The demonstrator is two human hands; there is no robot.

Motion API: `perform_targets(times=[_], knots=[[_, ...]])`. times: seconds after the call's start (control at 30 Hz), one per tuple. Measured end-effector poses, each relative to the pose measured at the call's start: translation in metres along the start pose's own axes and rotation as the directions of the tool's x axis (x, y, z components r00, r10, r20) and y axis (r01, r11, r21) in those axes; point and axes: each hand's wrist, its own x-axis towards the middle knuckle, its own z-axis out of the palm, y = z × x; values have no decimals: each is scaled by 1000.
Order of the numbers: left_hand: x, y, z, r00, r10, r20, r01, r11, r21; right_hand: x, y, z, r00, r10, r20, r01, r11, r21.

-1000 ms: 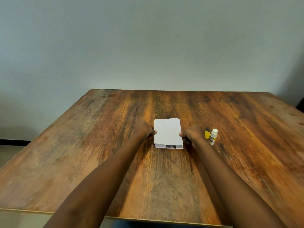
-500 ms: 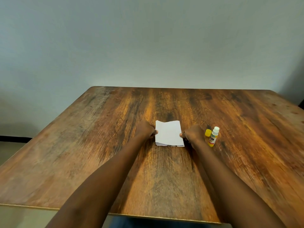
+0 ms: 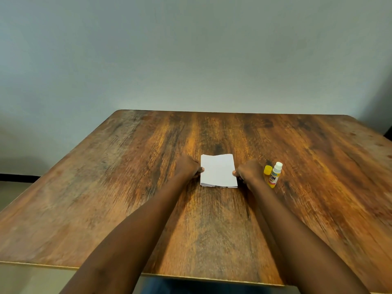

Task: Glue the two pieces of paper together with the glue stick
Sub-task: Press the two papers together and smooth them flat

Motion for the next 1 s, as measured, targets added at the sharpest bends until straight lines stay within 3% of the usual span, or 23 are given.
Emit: perform_targets(times=[1.0], knots=[[0,-1,2,998,55,-10,-54,995,85,0,1,0,1000,-7,-15,6,999,-54]])
